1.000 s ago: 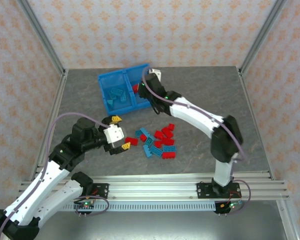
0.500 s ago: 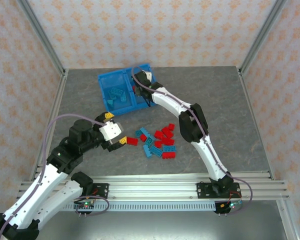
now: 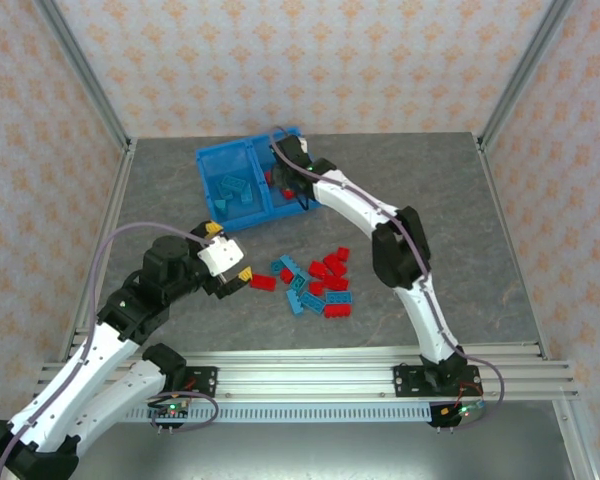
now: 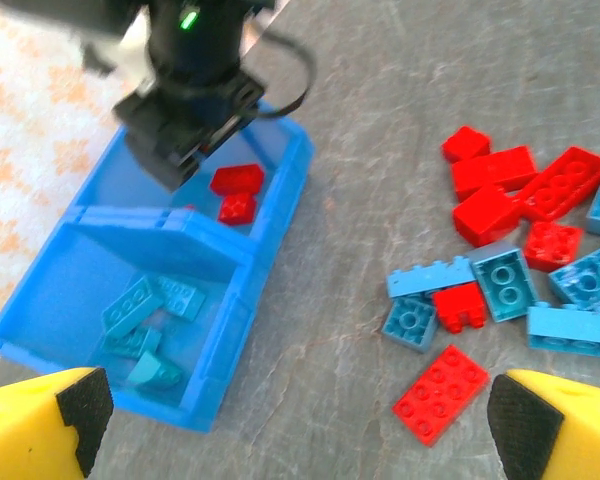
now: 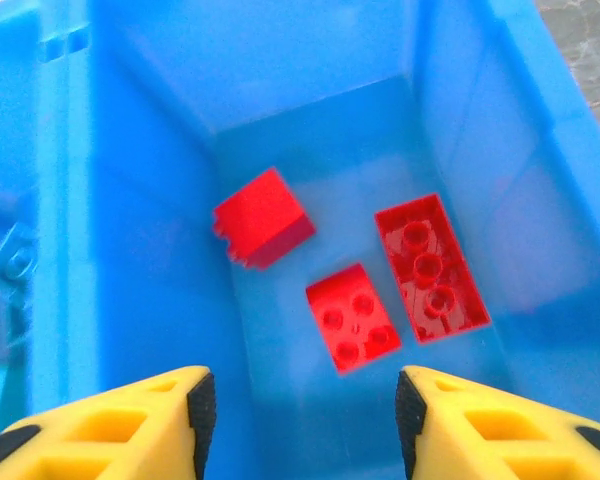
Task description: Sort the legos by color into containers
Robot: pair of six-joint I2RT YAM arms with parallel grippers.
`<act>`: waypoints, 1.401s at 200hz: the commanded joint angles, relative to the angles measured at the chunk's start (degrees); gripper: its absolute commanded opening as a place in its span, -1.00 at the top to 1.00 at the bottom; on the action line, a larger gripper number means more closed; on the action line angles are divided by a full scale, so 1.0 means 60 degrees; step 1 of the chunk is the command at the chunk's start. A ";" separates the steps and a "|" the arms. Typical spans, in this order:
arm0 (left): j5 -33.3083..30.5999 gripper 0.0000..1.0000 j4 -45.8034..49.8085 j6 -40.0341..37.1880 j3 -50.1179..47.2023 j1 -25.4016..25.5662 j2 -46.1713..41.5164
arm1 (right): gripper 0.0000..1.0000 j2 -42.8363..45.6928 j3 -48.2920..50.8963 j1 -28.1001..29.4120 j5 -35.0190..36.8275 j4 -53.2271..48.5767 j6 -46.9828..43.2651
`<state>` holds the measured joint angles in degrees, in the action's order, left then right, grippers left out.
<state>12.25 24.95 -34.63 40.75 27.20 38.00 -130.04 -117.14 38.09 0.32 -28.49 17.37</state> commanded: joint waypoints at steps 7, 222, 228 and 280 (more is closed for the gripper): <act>-0.2288 -1.00 -0.0647 0.1258 -0.0074 -0.0674 -0.0004 | -0.07 0.2965 0.3487 0.0234 -0.1371 0.2073 -0.1935; -0.1453 -1.00 0.0682 0.5570 0.2049 -0.3594 0.3792 | -0.17 0.1299 0.3856 0.2705 -0.3819 -0.1689 -0.5238; -0.1314 -1.00 0.0628 0.5499 0.1980 -0.3595 0.3733 | -0.17 0.1283 0.3890 0.2705 -0.3822 -0.1697 -0.5238; -0.1251 -1.00 0.0573 0.5429 0.1869 -0.3585 0.3570 | -0.13 0.0781 0.3825 0.3362 -0.2123 -0.2532 -0.5743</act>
<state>3.84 28.05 -0.54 52.45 5.96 60.71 -123.15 -92.99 55.68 -19.68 -38.94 -14.92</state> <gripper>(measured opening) 0.998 0.583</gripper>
